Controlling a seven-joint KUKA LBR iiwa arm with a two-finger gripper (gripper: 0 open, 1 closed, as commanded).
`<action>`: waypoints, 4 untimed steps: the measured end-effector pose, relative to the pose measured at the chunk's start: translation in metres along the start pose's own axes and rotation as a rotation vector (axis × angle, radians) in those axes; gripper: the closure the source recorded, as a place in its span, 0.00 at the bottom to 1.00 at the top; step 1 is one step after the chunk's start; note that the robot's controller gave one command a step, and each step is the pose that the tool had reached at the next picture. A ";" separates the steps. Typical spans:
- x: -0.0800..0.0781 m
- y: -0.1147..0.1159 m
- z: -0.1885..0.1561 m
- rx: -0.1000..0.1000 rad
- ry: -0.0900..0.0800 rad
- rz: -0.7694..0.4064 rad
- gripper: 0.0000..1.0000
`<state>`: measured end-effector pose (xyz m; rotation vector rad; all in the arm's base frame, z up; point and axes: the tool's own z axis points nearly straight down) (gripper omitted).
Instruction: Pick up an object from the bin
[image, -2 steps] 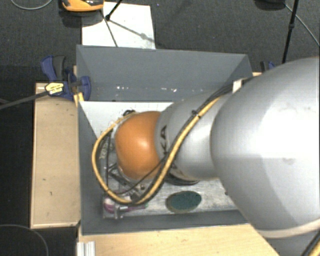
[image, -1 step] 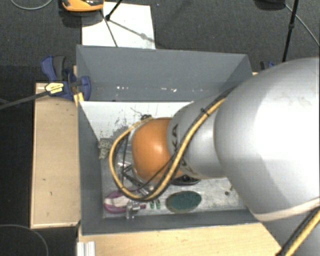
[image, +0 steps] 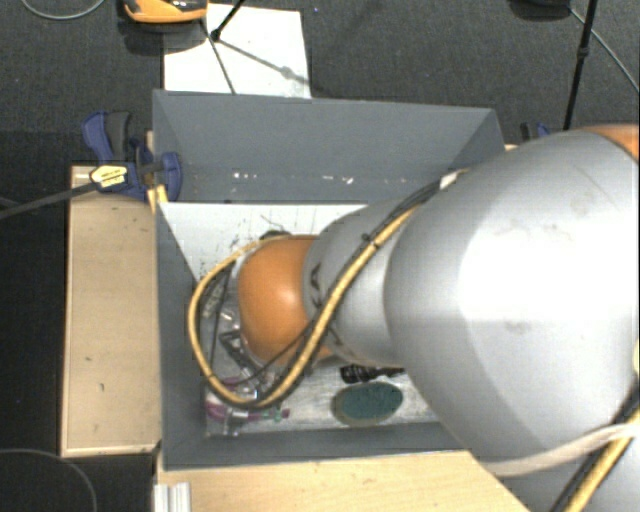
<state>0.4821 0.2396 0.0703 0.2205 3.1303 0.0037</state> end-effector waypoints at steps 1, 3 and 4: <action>0.000 0.000 0.000 0.000 0.001 0.003 1.00; -0.002 0.001 -0.083 -0.001 -0.001 0.000 1.00; -0.003 0.001 -0.120 0.000 0.000 -0.004 1.00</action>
Offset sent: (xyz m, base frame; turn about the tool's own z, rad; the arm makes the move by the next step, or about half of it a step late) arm 0.0000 0.0000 0.0000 0.0000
